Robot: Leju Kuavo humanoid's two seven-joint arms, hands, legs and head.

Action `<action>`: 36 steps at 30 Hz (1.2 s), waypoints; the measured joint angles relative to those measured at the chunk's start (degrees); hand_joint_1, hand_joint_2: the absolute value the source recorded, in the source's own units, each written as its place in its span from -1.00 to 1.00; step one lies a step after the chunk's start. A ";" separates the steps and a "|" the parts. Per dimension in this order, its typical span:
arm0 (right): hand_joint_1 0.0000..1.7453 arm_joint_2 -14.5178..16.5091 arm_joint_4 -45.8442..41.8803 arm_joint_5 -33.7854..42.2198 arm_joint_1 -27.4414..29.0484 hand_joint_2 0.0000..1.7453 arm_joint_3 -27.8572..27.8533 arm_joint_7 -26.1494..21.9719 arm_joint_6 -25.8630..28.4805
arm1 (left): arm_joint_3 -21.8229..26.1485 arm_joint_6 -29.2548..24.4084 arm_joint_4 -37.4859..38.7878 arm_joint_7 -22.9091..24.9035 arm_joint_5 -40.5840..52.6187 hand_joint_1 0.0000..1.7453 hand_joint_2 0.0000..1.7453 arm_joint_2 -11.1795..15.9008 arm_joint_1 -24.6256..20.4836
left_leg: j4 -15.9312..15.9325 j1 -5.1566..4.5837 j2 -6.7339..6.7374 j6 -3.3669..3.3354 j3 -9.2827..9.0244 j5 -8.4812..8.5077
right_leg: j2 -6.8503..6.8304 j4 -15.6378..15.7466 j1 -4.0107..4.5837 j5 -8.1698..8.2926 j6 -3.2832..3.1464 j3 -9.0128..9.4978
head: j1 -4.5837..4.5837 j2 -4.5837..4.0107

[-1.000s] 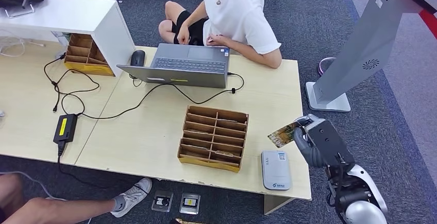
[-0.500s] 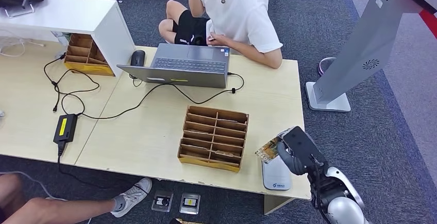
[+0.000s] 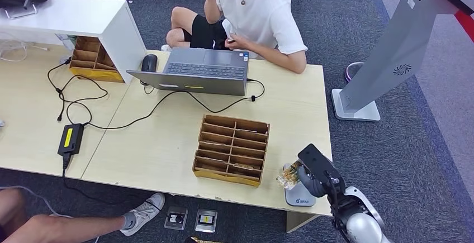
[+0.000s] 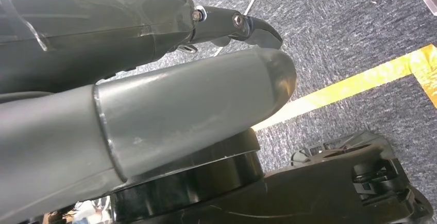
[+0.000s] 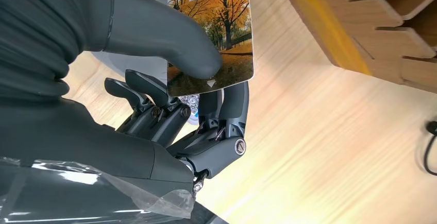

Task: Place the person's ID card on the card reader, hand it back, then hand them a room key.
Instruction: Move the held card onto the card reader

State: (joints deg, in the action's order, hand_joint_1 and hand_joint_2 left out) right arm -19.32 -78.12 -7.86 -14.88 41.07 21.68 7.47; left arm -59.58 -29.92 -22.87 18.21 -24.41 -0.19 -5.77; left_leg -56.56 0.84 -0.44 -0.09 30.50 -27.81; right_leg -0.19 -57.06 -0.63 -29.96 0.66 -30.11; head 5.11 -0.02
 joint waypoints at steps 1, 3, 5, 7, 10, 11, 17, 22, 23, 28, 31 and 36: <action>1.00 0.10 0.52 -0.01 0.00 1.00 0.04 0.01 -0.09 | -0.10 0.00 -0.01 0.00 0.00 -1.00 -1.00 0.01 0.00 | 0.00 0.00 0.00 0.00 0.00 0.00 | 0.00 0.00 0.00 0.00 0.00 0.00 | 0.00 0.01; 1.00 0.33 1.62 -0.03 -0.01 1.00 0.16 0.07 -0.33 | -0.31 -0.01 -0.01 0.00 0.00 -1.00 -1.00 0.04 0.00 | 0.00 0.00 0.00 0.00 0.00 0.00 | 0.00 0.00 0.00 0.00 0.00 0.00 | 0.00 0.02; 1.00 0.58 2.77 -0.10 -0.05 1.00 0.37 0.19 -0.61 | -0.39 -0.01 -0.01 0.00 0.03 -1.00 -1.00 0.07 0.00 | 0.00 0.00 0.00 0.00 0.00 0.00 | 0.00 0.00 0.00 0.00 0.00 0.00 | 0.00 0.02; 1.00 0.81 3.93 -0.24 -0.08 1.00 0.58 0.31 -0.83 | -0.41 -0.01 -0.01 -0.01 0.09 -1.00 -1.00 0.08 0.00 | 0.00 0.00 0.00 0.00 0.00 0.00 | -0.01 0.00 0.00 0.00 0.00 0.00 | 0.00 0.02; 1.00 1.04 5.34 -0.51 -0.11 1.00 0.72 0.47 -0.97 | -0.42 0.01 -0.01 0.00 0.15 -1.00 -1.00 0.08 0.00 | 0.00 0.00 0.00 0.00 0.00 0.00 | 0.00 0.00 0.00 0.00 0.00 0.00 | 0.00 0.02; 1.00 1.13 5.75 -0.60 -0.12 1.00 0.73 0.51 -0.99 | -0.42 0.01 -0.01 0.00 0.17 -1.00 -1.00 0.08 0.00 | 0.00 0.00 0.00 0.00 0.00 0.00 | 0.00 0.00 0.00 0.00 0.00 0.00 | 0.00 0.02; 1.00 1.49 7.39 -0.90 -0.29 1.00 0.77 0.76 -1.04 | -0.43 0.02 -0.01 0.00 0.31 -1.00 -1.00 0.09 0.00 | 0.00 0.00 0.00 0.00 -0.01 0.00 | 0.01 0.00 0.00 0.00 0.00 0.00 | 0.00 0.01; 1.00 1.67 7.95 -1.20 -0.47 1.00 0.77 1.08 -0.93 | -0.44 0.03 -0.01 0.00 0.43 -1.00 -1.00 0.10 0.00 | 0.00 0.00 0.00 0.00 -0.02 0.00 | 0.01 0.00 0.00 0.00 0.00 0.01 | 0.00 0.02; 1.00 1.70 8.04 -1.33 -0.49 1.00 0.77 1.14 -0.90 | -0.44 0.04 -0.01 0.00 0.48 -1.00 -1.00 0.10 0.00 | 0.00 0.00 0.00 0.00 -0.02 0.00 | 0.01 0.00 0.00 0.00 0.00 0.01 | 0.00 0.01; 1.00 1.88 8.31 -2.15 -0.52 1.00 0.74 1.87 -0.55 | -0.44 0.09 -0.01 0.19 0.81 -1.00 -1.00 0.10 0.00 | 0.00 0.00 0.01 0.00 -0.03 0.00 | 0.01 0.00 0.00 0.00 0.00 0.02 | 0.00 0.01; 1.00 1.96 8.37 -2.96 -0.51 1.00 0.74 2.51 0.11 | -0.44 0.11 -0.01 0.29 0.96 -1.00 -1.00 0.10 0.00 | 0.00 0.00 0.01 0.00 -0.03 0.01 | 0.01 0.00 0.00 0.00 0.00 0.03 | 0.00 0.01; 1.00 2.15 8.40 -4.09 -0.51 1.00 0.69 3.31 1.21 | -0.44 0.13 -0.01 0.38 1.09 -1.00 -1.00 0.10 0.00 | 0.00 0.00 0.01 0.00 -0.03 0.01 | 0.01 0.00 0.00 0.00 0.00 0.03 | 0.00 0.01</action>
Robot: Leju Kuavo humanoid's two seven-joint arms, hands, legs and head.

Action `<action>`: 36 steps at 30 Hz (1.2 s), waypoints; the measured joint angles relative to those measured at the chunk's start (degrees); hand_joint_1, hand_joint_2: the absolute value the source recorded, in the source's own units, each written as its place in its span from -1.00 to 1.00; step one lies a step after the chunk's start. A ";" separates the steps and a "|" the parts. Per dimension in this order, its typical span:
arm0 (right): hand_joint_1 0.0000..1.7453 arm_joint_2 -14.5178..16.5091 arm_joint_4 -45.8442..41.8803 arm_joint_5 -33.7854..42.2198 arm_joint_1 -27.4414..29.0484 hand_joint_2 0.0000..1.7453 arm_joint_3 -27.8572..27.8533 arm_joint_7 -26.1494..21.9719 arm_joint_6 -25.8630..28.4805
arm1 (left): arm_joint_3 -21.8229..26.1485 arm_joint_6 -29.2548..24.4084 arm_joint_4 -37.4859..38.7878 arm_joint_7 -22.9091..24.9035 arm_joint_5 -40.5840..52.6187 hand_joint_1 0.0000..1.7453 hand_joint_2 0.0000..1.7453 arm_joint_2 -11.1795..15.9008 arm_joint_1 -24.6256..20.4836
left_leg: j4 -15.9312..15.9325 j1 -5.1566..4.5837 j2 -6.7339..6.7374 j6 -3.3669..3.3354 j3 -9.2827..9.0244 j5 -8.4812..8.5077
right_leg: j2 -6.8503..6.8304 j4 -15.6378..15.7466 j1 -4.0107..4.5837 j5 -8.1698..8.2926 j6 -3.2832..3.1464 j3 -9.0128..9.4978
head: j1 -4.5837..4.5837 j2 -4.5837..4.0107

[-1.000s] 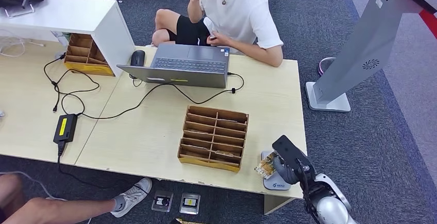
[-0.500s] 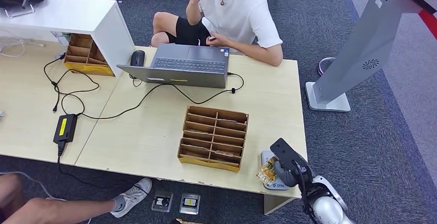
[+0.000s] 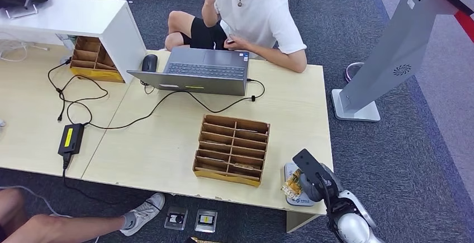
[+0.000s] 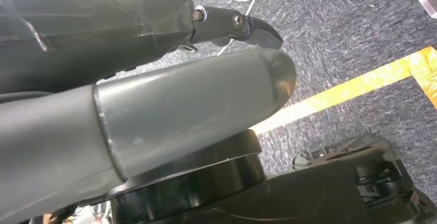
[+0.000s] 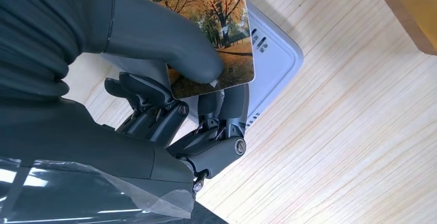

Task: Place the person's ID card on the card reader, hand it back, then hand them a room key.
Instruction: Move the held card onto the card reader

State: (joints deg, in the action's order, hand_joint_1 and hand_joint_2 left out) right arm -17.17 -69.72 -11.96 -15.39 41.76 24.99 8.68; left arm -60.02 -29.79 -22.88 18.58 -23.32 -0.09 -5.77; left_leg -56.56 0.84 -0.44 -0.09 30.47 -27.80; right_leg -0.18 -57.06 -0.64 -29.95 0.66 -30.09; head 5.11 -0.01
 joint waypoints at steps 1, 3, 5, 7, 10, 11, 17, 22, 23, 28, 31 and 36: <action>1.00 0.02 0.02 -0.20 0.02 1.00 -0.01 0.15 0.18 | 0.00 0.01 0.00 0.01 0.01 -1.00 -1.00 0.00 0.00 | 0.00 0.00 0.00 0.00 0.00 0.00 | 0.00 0.00 0.00 0.00 0.00 0.00 | 0.00 0.00; 1.00 0.05 0.10 -1.01 0.08 1.00 -0.02 0.58 0.71 | 0.00 0.03 0.00 0.02 0.02 -1.00 -1.00 0.01 0.00 | 0.00 0.00 0.00 0.00 0.00 0.00 | 0.00 0.00 0.00 0.00 0.00 0.00 | 0.00 0.01; 1.00 0.08 0.15 -2.10 0.11 1.00 -0.02 1.08 1.22 | 0.00 0.06 0.00 0.04 0.02 -1.00 -1.00 0.02 0.01 | 0.00 0.00 0.00 0.00 0.00 0.00 | 0.00 0.00 0.00 0.00 0.00 0.00 | 0.00 0.01; 1.00 0.10 0.15 -2.92 0.10 1.00 -0.02 1.50 1.52 | 0.00 0.08 0.00 0.06 0.02 -1.00 -1.00 0.02 0.01 | 0.00 0.00 0.00 0.00 0.00 0.00 | 0.00 0.00 0.00 0.00 0.00 0.00 | 0.00 0.01; 1.00 0.15 0.15 -3.61 0.09 1.00 -0.04 1.83 1.63 | 0.01 0.08 0.00 0.06 0.02 -1.00 -1.00 0.02 0.01 | 0.00 0.00 0.00 0.00 0.00 0.00 | 0.00 0.00 0.00 0.00 0.00 0.00 | -0.01 0.01; 1.00 0.17 0.15 -3.76 0.09 1.00 -0.04 1.87 1.63 | 0.01 0.08 0.00 0.06 0.02 -1.00 -1.00 0.02 0.01 | 0.00 0.00 0.00 0.00 0.00 0.00 | 0.00 0.00 0.00 0.00 0.00 0.00 | 0.00 0.00; 1.00 0.21 0.15 -3.96 0.09 1.00 -0.04 1.92 1.63 | 0.02 0.08 0.00 0.06 -0.02 -1.00 -1.00 0.02 0.01 | 0.00 0.00 0.00 0.00 0.00 0.00 | 0.00 0.00 0.00 0.00 0.00 0.00 | 0.00 0.01; 1.00 0.24 0.15 -4.02 0.09 1.00 -0.04 1.89 1.63 | 0.02 0.11 0.00 0.06 -0.02 -1.00 -1.00 0.02 0.01 | 0.00 0.00 0.00 0.00 0.00 0.00 | 0.00 0.00 0.00 0.00 0.00 0.00 | 0.00 0.00; 1.00 0.25 0.15 -4.04 0.09 1.00 -0.04 1.86 1.63 | 0.02 0.13 0.00 0.06 -0.02 -1.00 -1.00 0.02 0.01 | 0.00 0.00 0.00 0.00 0.00 0.00 | 0.00 0.00 0.00 0.00 0.00 0.00 | 0.00 0.00; 1.00 0.27 0.15 -4.11 0.10 1.00 -0.06 1.81 1.68 | 0.02 0.21 0.00 0.06 -0.02 -1.00 -1.00 0.02 0.01 | 0.00 0.00 0.00 0.00 0.00 0.00 | 0.00 0.00 0.00 0.00 0.00 0.00 | 0.00 0.00; 1.00 0.27 0.15 -4.68 0.12 1.00 -0.06 1.69 2.27 | 0.02 0.27 0.00 0.06 -0.01 -1.00 -1.00 0.02 0.01 | 0.00 0.00 0.00 0.00 0.00 0.00 | 0.00 0.00 0.00 0.00 0.00 0.00 | 0.00 0.00; 1.00 0.26 0.15 -6.51 0.18 1.00 -0.10 1.35 4.17 | 0.02 0.39 0.00 0.06 0.05 -1.00 -1.00 0.02 0.01 | 0.00 0.00 0.00 0.00 0.01 0.00 | 0.00 0.00 0.00 0.00 0.00 -0.01 | 0.00 0.00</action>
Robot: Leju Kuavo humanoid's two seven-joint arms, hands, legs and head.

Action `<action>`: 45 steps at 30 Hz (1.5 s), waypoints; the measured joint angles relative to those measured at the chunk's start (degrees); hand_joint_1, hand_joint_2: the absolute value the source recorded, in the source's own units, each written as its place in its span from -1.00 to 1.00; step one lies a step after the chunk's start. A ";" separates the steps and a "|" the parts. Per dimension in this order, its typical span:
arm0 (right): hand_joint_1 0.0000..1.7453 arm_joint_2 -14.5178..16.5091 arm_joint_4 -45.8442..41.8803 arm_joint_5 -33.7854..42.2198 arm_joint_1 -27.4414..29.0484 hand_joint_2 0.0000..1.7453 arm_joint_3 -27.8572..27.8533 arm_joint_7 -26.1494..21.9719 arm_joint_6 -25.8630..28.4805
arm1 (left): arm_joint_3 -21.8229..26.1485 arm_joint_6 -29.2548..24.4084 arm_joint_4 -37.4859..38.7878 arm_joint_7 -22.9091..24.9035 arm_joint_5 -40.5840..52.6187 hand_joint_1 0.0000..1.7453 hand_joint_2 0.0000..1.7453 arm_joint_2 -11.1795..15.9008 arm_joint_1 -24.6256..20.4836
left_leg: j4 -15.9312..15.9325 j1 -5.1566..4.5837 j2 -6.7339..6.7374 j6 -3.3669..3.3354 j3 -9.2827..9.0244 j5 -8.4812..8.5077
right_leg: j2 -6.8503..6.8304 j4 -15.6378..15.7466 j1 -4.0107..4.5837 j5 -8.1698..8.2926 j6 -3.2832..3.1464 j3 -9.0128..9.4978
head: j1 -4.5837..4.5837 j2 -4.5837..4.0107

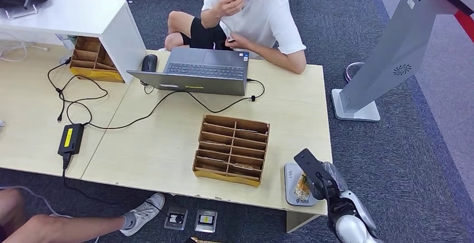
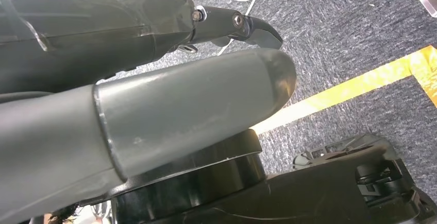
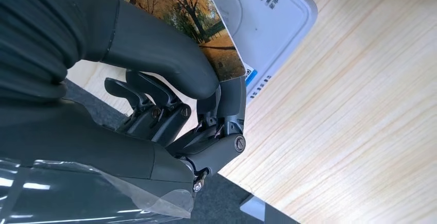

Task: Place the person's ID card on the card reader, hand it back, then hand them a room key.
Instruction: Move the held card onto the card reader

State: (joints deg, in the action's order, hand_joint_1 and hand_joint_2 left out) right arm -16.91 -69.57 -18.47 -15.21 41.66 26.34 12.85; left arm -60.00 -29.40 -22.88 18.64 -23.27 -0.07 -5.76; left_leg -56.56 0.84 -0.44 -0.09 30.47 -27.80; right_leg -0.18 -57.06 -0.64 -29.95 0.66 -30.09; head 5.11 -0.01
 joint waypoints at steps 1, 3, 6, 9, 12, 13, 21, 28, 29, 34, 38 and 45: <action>1.00 0.00 -0.01 -0.20 0.03 1.00 -0.01 -0.06 0.23 | 0.00 0.02 0.00 0.00 0.01 -1.00 -1.00 0.00 0.00 | 0.00 0.00 0.00 0.00 0.00 0.00 | 0.00 0.00 0.00 0.00 0.00 0.00 | 0.00 0.00; 1.00 0.00 -0.13 -0.51 0.11 1.00 -0.03 -0.16 0.64 | 0.00 0.13 0.00 0.00 0.02 -1.00 -1.00 0.01 0.00 | 0.00 0.00 0.00 0.00 0.00 0.00 | 0.00 0.00 0.00 0.00 0.00 0.00 | 0.00 -0.01; 1.00 -0.01 -0.98 -1.06 0.23 1.00 -0.14 -0.53 1.42 | 0.00 0.45 0.00 0.00 0.02 -1.00 -1.00 0.03 0.00 | 0.00 0.00 0.00 0.00 0.00 0.00 | 0.00 0.00 0.00 0.00 0.00 -0.01 | 0.00 0.00; 1.00 -0.03 -2.49 -1.75 0.24 1.00 -0.40 -0.70 2.19 | 0.00 0.71 0.00 -0.01 0.14 -1.00 -1.00 0.09 0.00 | 0.00 0.00 0.00 0.00 0.00 0.00 | 0.01 0.00 0.00 0.00 0.00 -0.01 | 0.00 0.00; 1.00 -0.09 -4.58 -2.53 0.23 1.00 -0.96 -0.73 2.75 | 0.00 0.82 0.01 -0.03 0.21 -1.00 -1.00 0.16 0.01 | 0.00 0.00 0.00 0.00 0.00 0.00 | 0.00 0.00 0.00 0.00 0.00 -0.01 | 0.00 0.00; 1.00 -0.13 -5.33 -2.94 0.23 1.00 -1.09 -0.75 2.92 | 0.00 0.90 0.02 -0.05 0.22 -1.00 -1.00 0.18 0.01 | 0.00 0.00 0.00 0.00 0.00 0.00 | 0.00 0.00 0.00 0.00 0.00 -0.01 | 0.00 0.00; 1.00 -0.22 -12.88 -6.56 -0.37 1.00 -2.04 -1.09 3.43 | 0.00 1.45 0.03 -0.33 0.36 -1.00 -1.00 0.33 0.01 | 0.00 0.00 0.00 0.00 0.01 0.00 | 0.00 -0.01 0.00 0.00 0.00 0.00 | 0.00 0.00; 1.00 -0.20 -18.71 -11.10 -5.09 1.00 -1.96 -0.76 2.62 | -0.02 1.63 0.07 -0.87 0.95 -1.00 -1.00 0.28 -0.01 | 0.00 0.00 0.02 0.00 0.00 0.01 | 0.02 -0.02 0.00 0.01 0.00 0.00 | 0.00 -0.01; 1.00 -0.18 -19.18 -11.52 -6.06 1.00 -1.89 -0.65 2.47 | -0.02 1.64 0.08 -0.92 1.08 -1.00 -1.00 0.28 -0.01 | 0.00 0.00 0.01 0.00 0.00 0.01 | 0.01 -0.02 0.00 0.01 -0.01 0.00 | -0.01 -0.01; 1.00 0.10 -20.08 -12.75 -11.29 1.00 -1.46 -0.43 2.26 | -0.04 1.62 0.13 -1.19 1.86 -1.00 -1.00 0.15 -0.03 | 0.00 0.00 0.01 0.00 0.01 0.01 | 0.02 -0.03 0.00 0.03 0.00 0.00 | 0.00 0.01; 1.00 1.03 -19.46 -14.77 -16.85 1.00 -0.90 0.01 3.10 | -0.18 1.58 0.15 -1.22 2.59 -1.00 -1.00 -0.19 -0.13 | 0.00 0.00 0.01 0.00 0.02 0.01 | 0.01 -0.04 0.00 0.03 0.00 -0.01 | 0.01 -0.01; 1.00 3.27 -15.05 -24.92 -24.14 1.00 0.35 3.42 6.31 | -0.49 1.95 0.27 -1.22 3.24 -1.00 -1.00 -0.68 -0.54 | 0.00 0.00 -0.04 0.00 0.05 0.02 | -0.03 -0.06 0.00 0.03 0.00 -0.02 | 0.00 0.00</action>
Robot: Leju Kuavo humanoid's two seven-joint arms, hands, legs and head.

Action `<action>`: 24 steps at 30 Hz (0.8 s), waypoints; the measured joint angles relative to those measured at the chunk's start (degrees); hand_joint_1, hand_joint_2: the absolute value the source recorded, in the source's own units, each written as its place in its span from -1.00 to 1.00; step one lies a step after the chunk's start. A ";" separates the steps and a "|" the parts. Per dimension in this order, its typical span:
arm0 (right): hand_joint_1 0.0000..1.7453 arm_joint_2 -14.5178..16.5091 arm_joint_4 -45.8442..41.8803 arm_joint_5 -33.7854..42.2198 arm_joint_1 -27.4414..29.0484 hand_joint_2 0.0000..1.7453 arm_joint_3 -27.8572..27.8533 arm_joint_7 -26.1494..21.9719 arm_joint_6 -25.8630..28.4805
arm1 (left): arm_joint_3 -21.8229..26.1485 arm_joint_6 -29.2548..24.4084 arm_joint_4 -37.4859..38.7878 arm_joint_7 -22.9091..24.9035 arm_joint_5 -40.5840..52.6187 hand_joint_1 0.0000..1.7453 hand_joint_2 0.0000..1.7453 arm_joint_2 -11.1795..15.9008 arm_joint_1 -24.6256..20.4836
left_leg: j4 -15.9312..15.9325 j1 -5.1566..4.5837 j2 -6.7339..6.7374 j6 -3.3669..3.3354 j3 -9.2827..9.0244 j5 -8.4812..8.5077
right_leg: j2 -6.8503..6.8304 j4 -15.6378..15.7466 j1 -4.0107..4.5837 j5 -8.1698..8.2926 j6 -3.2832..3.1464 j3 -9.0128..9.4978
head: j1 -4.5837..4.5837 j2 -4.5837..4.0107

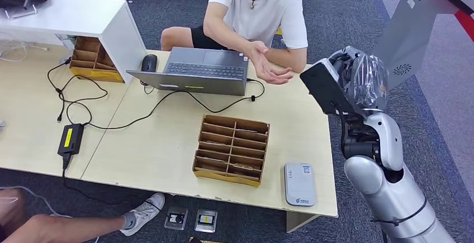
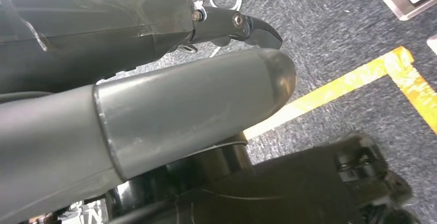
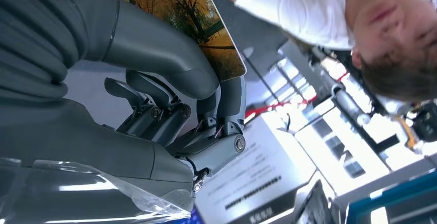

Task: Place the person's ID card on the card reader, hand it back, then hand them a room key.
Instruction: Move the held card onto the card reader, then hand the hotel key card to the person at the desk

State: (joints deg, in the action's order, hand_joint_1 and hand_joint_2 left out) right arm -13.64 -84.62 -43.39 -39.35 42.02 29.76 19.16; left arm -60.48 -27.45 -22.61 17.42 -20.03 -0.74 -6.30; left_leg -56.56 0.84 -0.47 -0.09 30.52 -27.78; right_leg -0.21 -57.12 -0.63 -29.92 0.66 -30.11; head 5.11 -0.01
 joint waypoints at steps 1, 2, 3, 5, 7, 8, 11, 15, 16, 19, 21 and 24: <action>1.00 0.40 1.25 -1.43 -1.12 1.00 0.24 0.53 0.69 | -0.04 0.11 0.03 0.01 0.07 -1.00 -1.00 -0.07 -0.12 | 0.00 0.00 0.00 0.00 0.00 0.00 | -0.01 0.00 0.00 0.00 0.00 0.00 | 0.01 0.00; 1.00 0.82 2.53 -2.44 -2.13 1.00 0.46 0.94 1.42 | -0.10 0.26 0.07 0.01 0.11 -1.00 -1.00 -0.11 -0.23 | 0.00 0.00 -0.01 0.00 0.00 0.01 | -0.01 0.00 0.00 0.00 0.00 0.00 | 0.01 0.00; 1.00 1.28 3.88 -3.13 -3.10 1.00 0.68 1.20 2.17 | -0.18 0.44 0.10 0.01 0.15 -1.00 -1.00 -0.15 -0.33 | 0.00 0.00 -0.01 0.00 0.01 0.01 | -0.01 -0.01 0.00 0.00 0.00 0.00 | -0.01 0.00; 1.00 2.21 6.85 -3.42 -4.96 1.00 1.09 1.22 3.44 | -0.32 0.85 0.19 0.01 0.22 -1.00 -1.00 -0.23 -0.53 | 0.00 0.00 -0.02 0.00 0.00 0.02 | -0.02 -0.01 0.00 0.00 0.00 0.00 | -0.01 -0.01; 1.00 3.06 9.82 -3.02 -6.59 1.00 1.45 1.04 4.25 | -0.37 1.15 0.27 0.01 0.31 -1.00 -1.00 -0.34 -0.67 | 0.00 0.00 -0.03 -0.01 0.01 0.03 | -0.05 -0.01 0.00 0.00 0.00 0.00 | 0.00 -0.01; 1.00 3.48 11.22 -2.88 -7.30 1.00 1.62 0.99 4.54 | -0.38 1.26 0.31 0.02 0.37 -1.00 -1.00 -0.37 -0.72 | 0.00 0.00 -0.04 -0.01 0.01 0.03 | -0.06 -0.01 0.00 0.00 0.00 0.00 | 0.00 0.00; 1.00 4.56 15.00 -2.81 -8.88 1.00 2.12 0.99 5.22 | -0.39 1.57 0.43 0.01 0.60 -1.00 -1.00 -0.37 -0.80 | 0.00 0.00 -0.04 -0.01 0.01 0.03 | -0.06 -0.01 0.00 0.00 0.00 0.00 | -0.01 0.01; 0.59 5.84 18.75 -2.52 -10.00 1.00 2.69 0.74 5.92 | -0.39 1.67 0.63 0.01 0.72 -1.00 -1.00 -0.38 -0.97 | 0.00 0.00 -0.04 -0.01 0.01 0.03 | -0.06 -0.01 0.00 0.00 0.00 0.00 | 0.01 0.00; 0.11 6.14 19.51 -2.44 -10.13 1.00 2.84 0.65 6.03 | -0.38 1.67 0.70 0.00 0.72 -1.00 -1.00 -0.38 -1.02 | 0.00 0.00 -0.04 -0.01 0.01 0.03 | -0.06 -0.01 0.00 0.00 0.00 0.00 | 0.01 0.00; -0.88 6.98 21.06 -2.07 -10.33 1.00 3.22 0.35 6.12 | -0.37 1.66 0.87 0.00 0.70 -1.00 -1.00 -0.37 -1.09 | 0.00 0.00 -0.04 -0.01 0.01 0.03 | -0.06 -0.01 0.00 0.00 0.00 0.00 | 0.00 0.00; -0.88 7.39 21.60 -1.40 -10.38 1.00 3.46 0.11 6.12 | -0.37 1.64 0.97 -0.01 0.68 -1.00 -1.00 -0.37 -1.08 | 0.00 0.00 -0.04 -0.01 0.01 0.03 | -0.05 -0.01 0.00 0.00 0.00 0.00 | 0.00 -0.01; -0.94 7.90 22.10 -0.55 -10.39 1.00 3.80 -0.02 6.12 | -0.37 1.64 1.18 -0.04 0.67 -1.00 -1.00 -0.36 -1.08 | 0.00 0.00 -0.03 -0.01 0.00 0.03 | -0.04 -0.01 0.00 0.00 0.00 0.00 | 0.00 0.00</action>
State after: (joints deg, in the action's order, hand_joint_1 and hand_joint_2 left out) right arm -5.74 -62.52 -43.94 -49.74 45.82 29.74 25.29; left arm -60.85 -25.81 -21.43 17.38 -19.37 -1.10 -7.38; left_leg -56.56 0.84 -0.51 -0.10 30.52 -27.75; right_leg -0.25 -57.12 -0.63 -29.92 0.66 -30.12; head 5.11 -0.01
